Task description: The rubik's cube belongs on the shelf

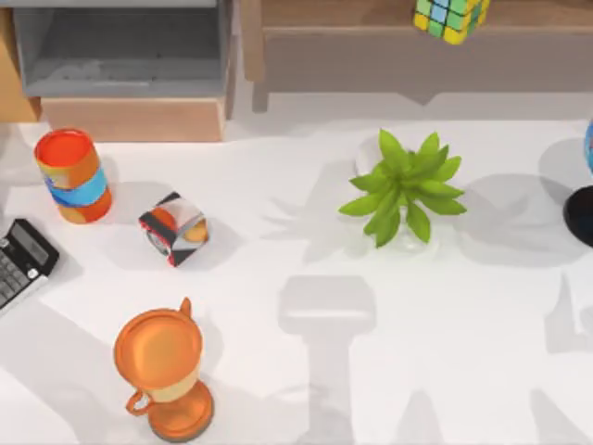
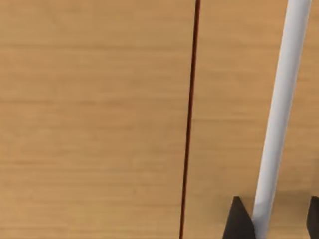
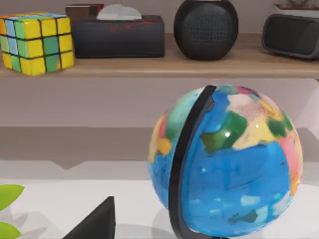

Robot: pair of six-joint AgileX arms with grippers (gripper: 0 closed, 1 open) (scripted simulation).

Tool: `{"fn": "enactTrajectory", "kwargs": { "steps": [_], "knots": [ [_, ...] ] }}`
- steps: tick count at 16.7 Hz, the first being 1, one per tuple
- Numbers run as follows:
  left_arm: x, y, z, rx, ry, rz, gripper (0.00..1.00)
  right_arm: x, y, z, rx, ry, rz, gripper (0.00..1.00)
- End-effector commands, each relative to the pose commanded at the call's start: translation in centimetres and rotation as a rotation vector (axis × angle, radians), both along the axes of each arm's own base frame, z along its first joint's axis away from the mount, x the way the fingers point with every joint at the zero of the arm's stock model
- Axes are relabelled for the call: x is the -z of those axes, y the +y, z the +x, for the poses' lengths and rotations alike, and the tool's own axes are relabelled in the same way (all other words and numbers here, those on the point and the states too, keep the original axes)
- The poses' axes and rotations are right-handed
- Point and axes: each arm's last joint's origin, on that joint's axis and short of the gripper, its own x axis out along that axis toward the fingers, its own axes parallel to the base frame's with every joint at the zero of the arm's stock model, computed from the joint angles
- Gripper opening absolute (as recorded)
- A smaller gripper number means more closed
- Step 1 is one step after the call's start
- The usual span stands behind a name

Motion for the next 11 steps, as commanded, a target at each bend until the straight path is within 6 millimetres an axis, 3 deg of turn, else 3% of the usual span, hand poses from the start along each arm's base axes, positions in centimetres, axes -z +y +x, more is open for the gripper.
{"fn": "enactTrajectory", "kwargs": {
  "steps": [5, 11],
  "knots": [
    [0.0, 0.0, 0.0, 0.0, 0.0, 0.0, 0.98, 0.0, 0.0, 0.0, 0.0, 0.0, 0.0, 1.0],
    [0.0, 0.0, 0.0, 0.0, 0.0, 0.0, 1.0, 0.0, 0.0, 0.0, 0.0, 0.0, 0.0, 1.0]
  ]
}}
